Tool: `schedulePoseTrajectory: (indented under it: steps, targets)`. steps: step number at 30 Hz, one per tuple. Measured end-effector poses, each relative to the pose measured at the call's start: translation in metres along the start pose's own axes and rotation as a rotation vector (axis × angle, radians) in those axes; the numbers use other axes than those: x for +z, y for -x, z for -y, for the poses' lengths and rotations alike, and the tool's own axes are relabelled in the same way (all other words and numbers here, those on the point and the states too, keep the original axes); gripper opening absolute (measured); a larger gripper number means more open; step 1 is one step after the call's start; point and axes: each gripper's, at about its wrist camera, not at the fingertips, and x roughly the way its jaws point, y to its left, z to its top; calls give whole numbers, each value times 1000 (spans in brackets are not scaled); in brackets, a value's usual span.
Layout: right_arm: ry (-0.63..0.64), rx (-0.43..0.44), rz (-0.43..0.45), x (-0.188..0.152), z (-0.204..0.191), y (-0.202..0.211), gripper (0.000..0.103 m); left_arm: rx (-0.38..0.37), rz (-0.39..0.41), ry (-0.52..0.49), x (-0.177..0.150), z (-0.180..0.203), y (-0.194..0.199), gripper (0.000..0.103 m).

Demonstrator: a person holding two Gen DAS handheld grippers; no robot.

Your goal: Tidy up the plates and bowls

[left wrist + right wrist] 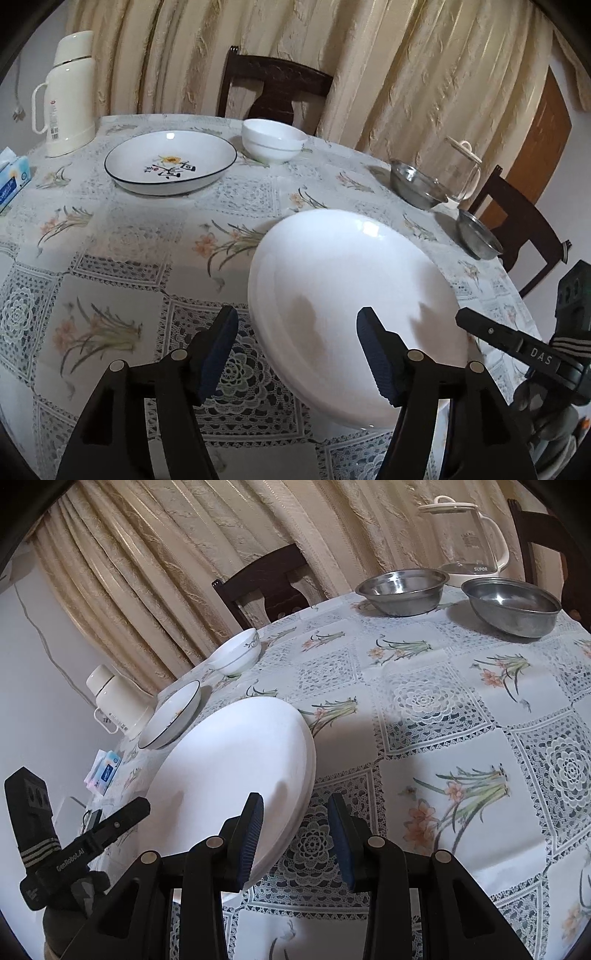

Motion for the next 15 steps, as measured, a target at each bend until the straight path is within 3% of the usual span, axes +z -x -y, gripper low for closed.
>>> schedulePoseTrajectory:
  steps: [15]
  targets:
    - [-32,-36,32,2,5,6,39,20,3,43,0,-17,-3,68]
